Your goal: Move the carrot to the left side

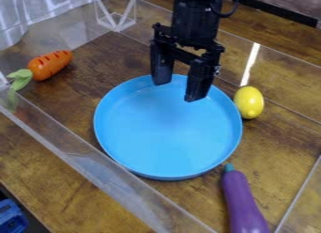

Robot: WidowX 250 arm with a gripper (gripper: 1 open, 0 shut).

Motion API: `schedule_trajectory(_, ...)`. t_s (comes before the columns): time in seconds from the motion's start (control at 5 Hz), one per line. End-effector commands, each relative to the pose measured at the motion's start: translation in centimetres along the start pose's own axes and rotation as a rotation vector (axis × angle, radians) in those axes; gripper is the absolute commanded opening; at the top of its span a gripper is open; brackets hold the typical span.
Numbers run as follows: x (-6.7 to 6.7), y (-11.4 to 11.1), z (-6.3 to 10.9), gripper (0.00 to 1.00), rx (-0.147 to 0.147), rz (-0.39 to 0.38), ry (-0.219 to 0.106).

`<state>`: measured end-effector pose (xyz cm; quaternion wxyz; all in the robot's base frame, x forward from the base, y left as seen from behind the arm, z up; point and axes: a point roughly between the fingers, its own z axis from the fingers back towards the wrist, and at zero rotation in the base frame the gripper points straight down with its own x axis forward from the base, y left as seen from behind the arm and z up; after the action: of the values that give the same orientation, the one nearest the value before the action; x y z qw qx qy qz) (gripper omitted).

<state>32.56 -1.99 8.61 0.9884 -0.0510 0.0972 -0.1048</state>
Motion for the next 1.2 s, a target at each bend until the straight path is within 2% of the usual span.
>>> schedule_trajectory(0.0,0.1,1.2,1.8,1.0,0.013,0.003,-0.057)
schedule_trajectory(0.2,0.0,1.8,1.6,1.0,0.013,-0.005,-0.05)
schedule_trajectory(0.6,-0.5,0.7,3.6,1.0,0.004,0.003,-0.034)
schedule_trajectory(1.0,0.0,0.5,1.8,1.0,0.007,-0.058,-0.009)
